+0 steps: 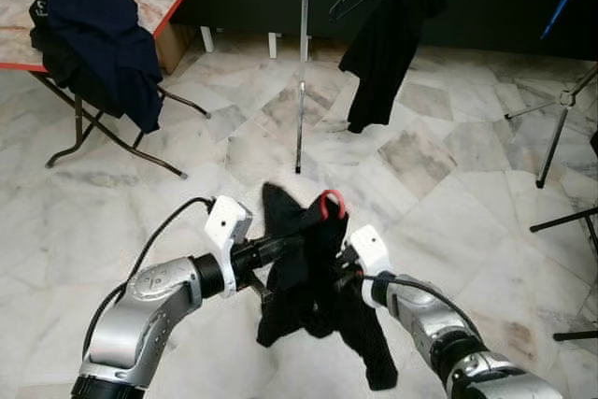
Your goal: Hang hanger
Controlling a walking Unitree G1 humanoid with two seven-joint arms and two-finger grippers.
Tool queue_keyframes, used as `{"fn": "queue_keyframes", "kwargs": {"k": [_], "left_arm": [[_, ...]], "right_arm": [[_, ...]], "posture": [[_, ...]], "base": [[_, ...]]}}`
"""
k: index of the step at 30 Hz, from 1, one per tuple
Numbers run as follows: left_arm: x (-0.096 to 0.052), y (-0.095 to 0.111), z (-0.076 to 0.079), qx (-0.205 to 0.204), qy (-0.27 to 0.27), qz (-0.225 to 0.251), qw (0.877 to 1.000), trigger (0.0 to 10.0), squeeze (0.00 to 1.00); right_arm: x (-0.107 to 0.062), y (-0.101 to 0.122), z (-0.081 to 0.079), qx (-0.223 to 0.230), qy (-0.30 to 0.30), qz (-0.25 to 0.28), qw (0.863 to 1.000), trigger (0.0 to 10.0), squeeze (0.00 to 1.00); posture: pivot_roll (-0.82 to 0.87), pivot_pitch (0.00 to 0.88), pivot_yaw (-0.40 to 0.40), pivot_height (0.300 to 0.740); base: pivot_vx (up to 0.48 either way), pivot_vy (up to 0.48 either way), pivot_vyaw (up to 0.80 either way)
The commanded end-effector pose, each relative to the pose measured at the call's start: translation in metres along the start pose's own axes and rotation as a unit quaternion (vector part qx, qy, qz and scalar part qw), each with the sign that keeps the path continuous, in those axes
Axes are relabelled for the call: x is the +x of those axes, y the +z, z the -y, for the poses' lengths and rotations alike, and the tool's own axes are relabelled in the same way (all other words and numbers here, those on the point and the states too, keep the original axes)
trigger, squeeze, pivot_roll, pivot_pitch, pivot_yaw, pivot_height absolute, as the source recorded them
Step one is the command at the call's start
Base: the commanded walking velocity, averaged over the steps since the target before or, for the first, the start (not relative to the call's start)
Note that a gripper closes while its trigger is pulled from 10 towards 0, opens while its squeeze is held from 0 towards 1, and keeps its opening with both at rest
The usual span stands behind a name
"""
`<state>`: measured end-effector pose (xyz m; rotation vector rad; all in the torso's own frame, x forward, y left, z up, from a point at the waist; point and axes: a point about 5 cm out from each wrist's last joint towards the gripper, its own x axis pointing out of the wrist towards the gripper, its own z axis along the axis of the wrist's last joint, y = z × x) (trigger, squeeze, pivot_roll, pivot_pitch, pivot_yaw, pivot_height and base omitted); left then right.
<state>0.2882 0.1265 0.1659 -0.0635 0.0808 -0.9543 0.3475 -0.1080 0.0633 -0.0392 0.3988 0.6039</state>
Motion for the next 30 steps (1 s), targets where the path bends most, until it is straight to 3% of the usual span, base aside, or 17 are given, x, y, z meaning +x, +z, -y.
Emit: {"fn": "queue_keyframes", "kwargs": {"k": [1, 6, 7, 8, 21, 30], "left_arm": [[0.003, 0.001, 0.009, 0.002, -0.028, -0.001, 1.0, 10.0, 0.0], [0.004, -0.001, 0.011, 0.001, -0.03, -0.004, 1.0, 10.0, 0.0], [0.005, -0.003, 0.013, -0.002, -0.032, -0.006, 0.999, 10.0, 0.84], [0.006, -0.004, 0.014, -0.005, -0.035, -0.007, 0.999, 10.0, 1.0], [0.004, -0.006, 0.019, -0.008, -0.058, -0.024, 0.998, 10.0, 1.0], [-0.008, 0.001, 0.012, 0.008, -0.044, -0.028, 0.999, 10.0, 1.0]], "right_arm": [[0.004, 0.007, -0.007, 0.016, 0.023, 0.024, 0.999, 0.0, 0.0], [0.005, 0.009, -0.013, 0.019, 0.059, 0.031, 0.998, 0.0, 0.0], [0.005, 0.009, -0.015, 0.022, 0.076, 0.037, 0.996, 0.0, 0.0], [0.004, 0.009, -0.015, 0.022, 0.078, 0.039, 0.996, 0.0, 0.0], [0.002, 0.026, -0.004, 0.039, 0.043, 0.09, 0.994, 0.0, 0.0], [-0.001, 0.034, 0.005, -0.003, 0.019, 0.102, 0.995, 0.0, 0.0]], "posture": [[0.1, 0.192, 0.009, 0.74], [0.1, 0.191, 0.008, 0.74], [0.09, 0.19, 0.007, 0.74], [0.09, 0.189, 0.007, 0.74], [0.09, 0.191, 0.007, 0.74], [0.09, 0.193, 0.006, 0.74]], "base": [[0.0, 0.0, 0.0], [0.0, 0.0, 0.0], [0.0, 0.0, 0.0], [0.0, 0.0, 0.0], [0.0, 0.0, 0.0], [0.0, 0.0, 0.0]]}}
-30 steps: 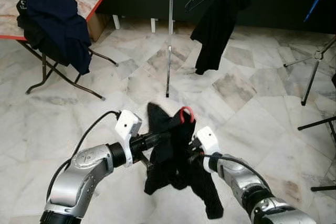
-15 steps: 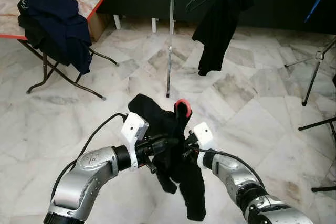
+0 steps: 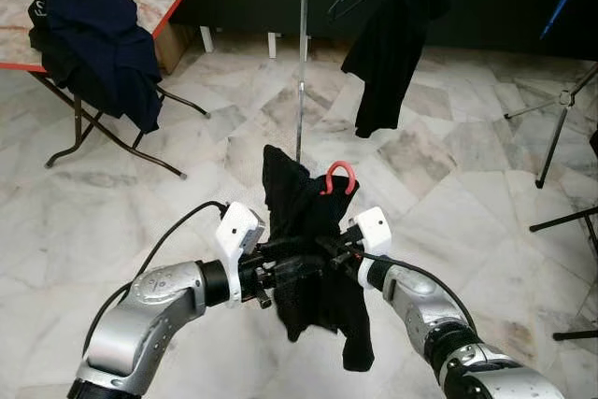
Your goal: Hang hanger
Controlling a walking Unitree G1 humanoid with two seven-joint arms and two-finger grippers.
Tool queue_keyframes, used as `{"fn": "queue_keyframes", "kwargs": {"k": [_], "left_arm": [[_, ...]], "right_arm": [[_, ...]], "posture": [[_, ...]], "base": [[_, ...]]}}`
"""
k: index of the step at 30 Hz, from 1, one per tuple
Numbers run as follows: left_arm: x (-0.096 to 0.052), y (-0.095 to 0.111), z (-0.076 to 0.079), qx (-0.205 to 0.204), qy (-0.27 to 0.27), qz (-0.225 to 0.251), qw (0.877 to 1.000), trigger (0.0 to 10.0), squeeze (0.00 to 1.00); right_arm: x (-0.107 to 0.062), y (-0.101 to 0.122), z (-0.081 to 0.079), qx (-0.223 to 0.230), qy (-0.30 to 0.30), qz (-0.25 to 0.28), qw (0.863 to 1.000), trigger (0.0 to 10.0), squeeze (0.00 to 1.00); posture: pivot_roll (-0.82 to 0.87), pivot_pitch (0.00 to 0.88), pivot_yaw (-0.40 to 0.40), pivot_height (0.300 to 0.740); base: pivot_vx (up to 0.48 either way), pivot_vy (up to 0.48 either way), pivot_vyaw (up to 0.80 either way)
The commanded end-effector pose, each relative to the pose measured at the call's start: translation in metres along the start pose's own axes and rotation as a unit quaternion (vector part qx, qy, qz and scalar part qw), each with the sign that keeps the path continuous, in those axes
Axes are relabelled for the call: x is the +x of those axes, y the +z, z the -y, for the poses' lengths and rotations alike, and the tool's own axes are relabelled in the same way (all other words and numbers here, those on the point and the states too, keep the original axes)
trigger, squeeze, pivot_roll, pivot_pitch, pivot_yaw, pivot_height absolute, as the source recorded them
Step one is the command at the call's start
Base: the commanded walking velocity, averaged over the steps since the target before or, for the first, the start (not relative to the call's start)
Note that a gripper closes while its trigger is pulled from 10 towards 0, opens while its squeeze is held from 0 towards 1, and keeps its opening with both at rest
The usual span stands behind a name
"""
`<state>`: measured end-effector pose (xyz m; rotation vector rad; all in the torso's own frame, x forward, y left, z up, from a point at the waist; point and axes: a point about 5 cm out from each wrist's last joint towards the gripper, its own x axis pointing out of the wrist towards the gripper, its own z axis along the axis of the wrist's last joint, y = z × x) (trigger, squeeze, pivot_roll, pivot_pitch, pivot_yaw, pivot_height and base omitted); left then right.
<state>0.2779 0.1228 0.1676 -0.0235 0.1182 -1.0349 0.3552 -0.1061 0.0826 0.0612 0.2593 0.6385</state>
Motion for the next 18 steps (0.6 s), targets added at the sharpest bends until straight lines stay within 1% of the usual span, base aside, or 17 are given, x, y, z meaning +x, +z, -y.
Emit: {"fn": "queue_keyframes", "kwargs": {"k": [1, 5, 7, 8, 9, 11, 15, 16, 18], "left_arm": [[-0.007, 0.0, 0.0, 0.003, 0.001, -0.003, 1.0, 10.0, 1.0], [-0.013, 0.002, -0.009, 0.02, 0.036, -0.006, 0.999, 10.0, 1.0], [-0.017, 0.003, -0.019, 0.039, 0.078, -0.005, 0.996, 10.0, 1.0], [-0.018, 0.004, -0.022, 0.045, 0.091, -0.006, 0.995, 10.0, 1.0], [-0.021, 0.004, -0.027, 0.06, 0.11, -0.01, 0.992, 10.0, 0.0], [-0.024, 0.004, -0.029, 0.068, 0.117, -0.015, 0.991, 10.0, 0.0], [-0.035, 0.006, -0.029, 0.081, 0.097, -0.029, 0.992, 10.0, 0.0], [-0.041, 0.008, -0.025, 0.091, 0.069, -0.036, 0.993, 10.0, 0.0], [-0.044, 0.01, -0.023, 0.097, 0.054, -0.04, 0.993, 10.0, 0.0]], "right_arm": [[0.001, 0.015, 0.003, -0.033, 0.002, 0.024, 0.999, 0.0, 0.0], [-0.001, 0.019, 0.005, -0.049, 0.02, 0.024, 0.998, 0.0, 0.0], [-0.003, 0.018, 0.008, -0.065, 0.028, 0.015, 0.997, 0.0, 0.0], [-0.004, 0.018, 0.009, -0.07, 0.029, 0.012, 0.997, 0.0, 0.0], [-0.006, 0.017, 0.011, -0.077, 0.036, 0.007, 0.996, 0.0, 0.0], [-0.009, 0.016, 0.012, -0.085, 0.05, 0.0, 0.995, 0.0, 0.0], [-0.016, 0.011, 0.014, -0.105, 0.103, -0.023, 0.989, 0.0, 0.0], [-0.021, 0.008, 0.014, -0.116, 0.138, -0.039, 0.983, 0.0, 0.0], [-0.024, 0.007, 0.015, -0.123, 0.158, -0.048, 0.979, 0.0, 0.0]], "posture": [[0.09, 0.193, 0.006, 0.74], [0.09, 0.193, 0.004, 0.74], [0.09, 0.194, 0.005, 0.74], [0.09, 0.193, 0.004, 0.74], [0.09, 0.193, 0.004, 0.74], [0.09, 0.192, 0.004, 0.74], [0.09, 0.193, 0.001, 0.74], [0.09, 0.192, 0.0, 0.74], [0.09, 0.192, 0.0, 0.74]], "base": [[0.0, 0.0, 0.0], [0.0, 0.0, 0.0], [0.0, 0.0, 0.0], [0.0, 0.0, 0.0], [0.0, 0.0, 0.0], [0.0, 0.0, 0.0], [0.0, 0.0, 0.0], [0.0, 0.0, 0.0], [0.0, 0.0, 0.0]]}}
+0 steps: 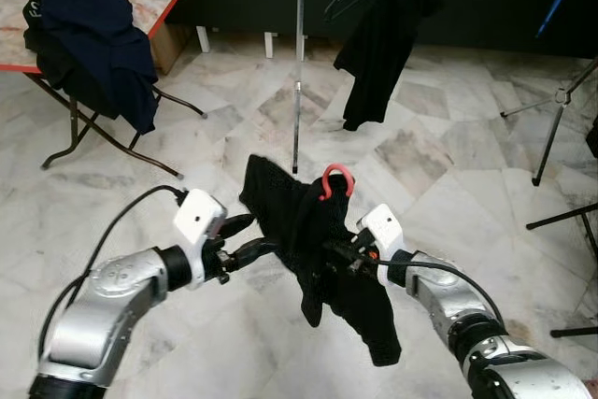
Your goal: Hang hanger
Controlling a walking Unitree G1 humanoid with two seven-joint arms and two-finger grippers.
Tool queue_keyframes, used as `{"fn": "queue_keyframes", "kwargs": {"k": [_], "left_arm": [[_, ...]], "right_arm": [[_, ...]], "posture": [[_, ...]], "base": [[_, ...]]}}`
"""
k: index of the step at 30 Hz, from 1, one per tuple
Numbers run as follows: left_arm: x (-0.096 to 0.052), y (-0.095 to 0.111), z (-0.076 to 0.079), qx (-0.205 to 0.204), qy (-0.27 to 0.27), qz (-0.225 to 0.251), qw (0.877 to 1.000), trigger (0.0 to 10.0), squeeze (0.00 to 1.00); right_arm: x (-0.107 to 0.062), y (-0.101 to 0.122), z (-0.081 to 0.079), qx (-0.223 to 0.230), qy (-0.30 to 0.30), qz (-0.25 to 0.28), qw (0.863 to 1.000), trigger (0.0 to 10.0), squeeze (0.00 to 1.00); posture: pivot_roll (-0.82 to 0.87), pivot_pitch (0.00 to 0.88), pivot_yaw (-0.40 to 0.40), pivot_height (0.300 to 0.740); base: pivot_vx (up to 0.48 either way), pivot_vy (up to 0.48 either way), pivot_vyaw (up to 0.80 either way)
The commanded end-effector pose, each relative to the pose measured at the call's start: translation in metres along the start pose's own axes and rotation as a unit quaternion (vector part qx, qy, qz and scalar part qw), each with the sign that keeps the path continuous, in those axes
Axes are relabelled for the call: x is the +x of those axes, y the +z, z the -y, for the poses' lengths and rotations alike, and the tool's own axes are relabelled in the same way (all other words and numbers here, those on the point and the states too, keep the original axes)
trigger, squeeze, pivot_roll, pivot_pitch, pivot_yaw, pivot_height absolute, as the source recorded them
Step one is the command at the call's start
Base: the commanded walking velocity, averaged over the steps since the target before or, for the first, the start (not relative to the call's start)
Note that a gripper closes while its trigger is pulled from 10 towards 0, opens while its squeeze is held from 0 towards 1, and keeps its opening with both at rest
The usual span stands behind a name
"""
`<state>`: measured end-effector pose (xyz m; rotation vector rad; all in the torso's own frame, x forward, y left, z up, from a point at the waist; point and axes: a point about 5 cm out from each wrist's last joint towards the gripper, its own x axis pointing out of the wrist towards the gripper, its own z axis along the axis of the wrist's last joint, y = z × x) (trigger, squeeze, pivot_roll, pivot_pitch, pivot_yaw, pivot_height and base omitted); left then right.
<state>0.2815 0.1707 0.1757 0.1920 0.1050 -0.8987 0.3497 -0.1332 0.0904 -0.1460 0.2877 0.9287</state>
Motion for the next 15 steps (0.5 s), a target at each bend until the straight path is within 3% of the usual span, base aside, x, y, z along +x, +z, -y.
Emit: {"fn": "queue_keyframes", "kwargs": {"k": [1, 8, 14, 15], "left_arm": [[-0.008, 0.005, 0.003, 0.022, -0.029, 0.001, 0.999, 10.0, 0.0], [-0.021, 0.002, 0.013, 0.071, -0.116, -0.052, 0.989, 10.0, 0.0], [-0.017, -0.007, 0.029, 0.078, -0.19, -0.084, 0.975, 10.0, 0.0], [-0.012, -0.009, 0.031, 0.079, -0.199, -0.082, 0.973, 10.0, 0.0]], "right_arm": [[-0.004, 0.0, -0.003, -0.03, 0.043, -0.007, 0.999, 0.0, 0.0], [-0.017, -0.005, -0.001, -0.074, 0.107, -0.057, 0.99, 0.0, 0.0], [-0.021, -0.008, -0.007, -0.104, 0.177, -0.082, 0.975, 0.0, 0.0], [-0.02, -0.009, -0.012, -0.113, 0.208, -0.088, 0.968, 0.0, 0.0]], "posture": [[0.09, 0.19, 0.0, 0.74], [0.1, 0.182, -0.006, 0.74], [0.1, 0.172, -0.013, 0.74], [0.1, 0.165, -0.021, 0.74]], "base": [[0.0, 0.0, 0.0], [0.0, 0.0, 0.0], [0.0, 0.0, 0.0], [0.0, 0.0, 0.0]]}}
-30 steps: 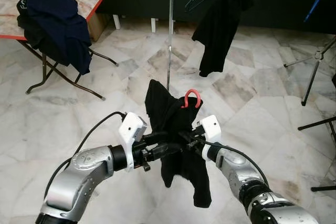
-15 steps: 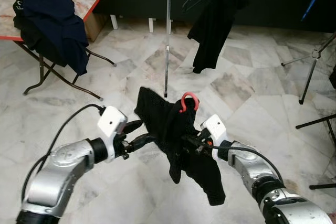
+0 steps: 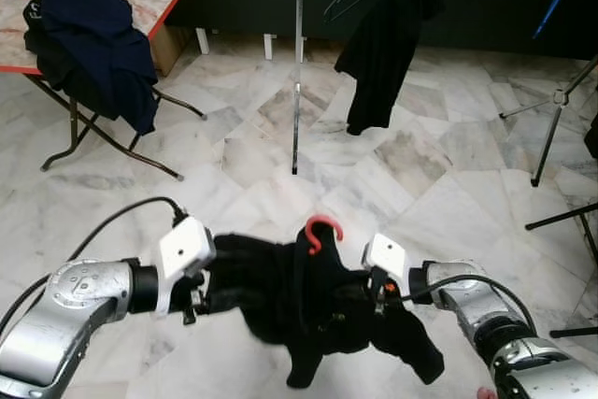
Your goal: Hang hanger
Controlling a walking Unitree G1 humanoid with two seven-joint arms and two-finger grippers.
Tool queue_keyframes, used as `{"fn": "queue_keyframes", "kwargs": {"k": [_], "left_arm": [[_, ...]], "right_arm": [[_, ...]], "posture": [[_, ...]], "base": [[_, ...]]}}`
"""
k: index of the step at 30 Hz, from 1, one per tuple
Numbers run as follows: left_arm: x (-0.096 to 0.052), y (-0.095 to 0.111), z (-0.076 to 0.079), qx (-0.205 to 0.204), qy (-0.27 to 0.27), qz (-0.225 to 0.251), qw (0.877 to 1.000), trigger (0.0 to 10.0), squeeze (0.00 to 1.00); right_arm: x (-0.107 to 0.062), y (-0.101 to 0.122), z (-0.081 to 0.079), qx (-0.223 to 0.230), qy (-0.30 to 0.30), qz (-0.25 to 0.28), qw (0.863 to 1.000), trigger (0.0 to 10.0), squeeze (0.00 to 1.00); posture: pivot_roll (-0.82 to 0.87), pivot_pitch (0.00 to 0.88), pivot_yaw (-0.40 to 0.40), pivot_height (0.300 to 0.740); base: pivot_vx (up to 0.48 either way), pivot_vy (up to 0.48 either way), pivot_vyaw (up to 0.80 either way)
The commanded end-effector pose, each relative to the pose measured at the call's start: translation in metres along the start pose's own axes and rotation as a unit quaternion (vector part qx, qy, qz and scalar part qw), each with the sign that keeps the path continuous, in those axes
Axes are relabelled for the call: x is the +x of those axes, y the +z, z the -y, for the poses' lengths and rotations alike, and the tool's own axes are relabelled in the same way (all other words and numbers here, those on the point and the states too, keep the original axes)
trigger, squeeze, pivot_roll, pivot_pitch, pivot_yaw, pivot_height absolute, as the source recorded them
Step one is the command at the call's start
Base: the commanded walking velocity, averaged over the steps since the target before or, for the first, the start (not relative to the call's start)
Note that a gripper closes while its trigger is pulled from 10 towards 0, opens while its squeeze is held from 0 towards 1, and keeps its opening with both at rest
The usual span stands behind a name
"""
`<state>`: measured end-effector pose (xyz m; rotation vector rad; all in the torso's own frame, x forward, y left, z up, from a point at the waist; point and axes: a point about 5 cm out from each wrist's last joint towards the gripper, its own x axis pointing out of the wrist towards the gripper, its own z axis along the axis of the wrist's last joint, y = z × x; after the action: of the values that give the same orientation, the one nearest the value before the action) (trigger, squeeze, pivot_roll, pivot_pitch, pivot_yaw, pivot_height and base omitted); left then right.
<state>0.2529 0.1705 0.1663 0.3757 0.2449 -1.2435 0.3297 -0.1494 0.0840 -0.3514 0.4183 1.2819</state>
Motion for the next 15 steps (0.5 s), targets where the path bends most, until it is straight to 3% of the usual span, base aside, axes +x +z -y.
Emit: {"fn": "queue_keyframes", "kwargs": {"k": [1, 5, 15], "left_arm": [[0.006, 0.002, 0.005, 0.018, -0.021, 0.0, 1.0, 10.0, 0.0], [0.012, 0.002, 0.007, 0.021, -0.047, -0.003, 0.999, 10.0, 0.0], [0.012, -0.012, -0.004, 0.024, -0.021, -0.05, 0.998, 10.0, 0.0]], "right_arm": [[0.002, 0.006, -0.003, -0.033, 0.035, 0.004, 0.999, 0.0, 0.0], [0.006, 0.005, -0.009, -0.05, 0.07, -0.006, 0.996, 0.0, 0.0], [0.011, 0.005, -0.015, -0.074, 0.112, -0.023, 0.991, 0.0, 0.0]], "posture": [[0.1, 0.165, -0.021, 0.74], [0.11, 0.164, -0.032, 0.74], [0.11, 0.143, -0.04, 0.74]], "base": [[0.0, 0.0, 0.0], [0.0, 0.0, 0.0], [0.0, 0.0, 0.0]]}}
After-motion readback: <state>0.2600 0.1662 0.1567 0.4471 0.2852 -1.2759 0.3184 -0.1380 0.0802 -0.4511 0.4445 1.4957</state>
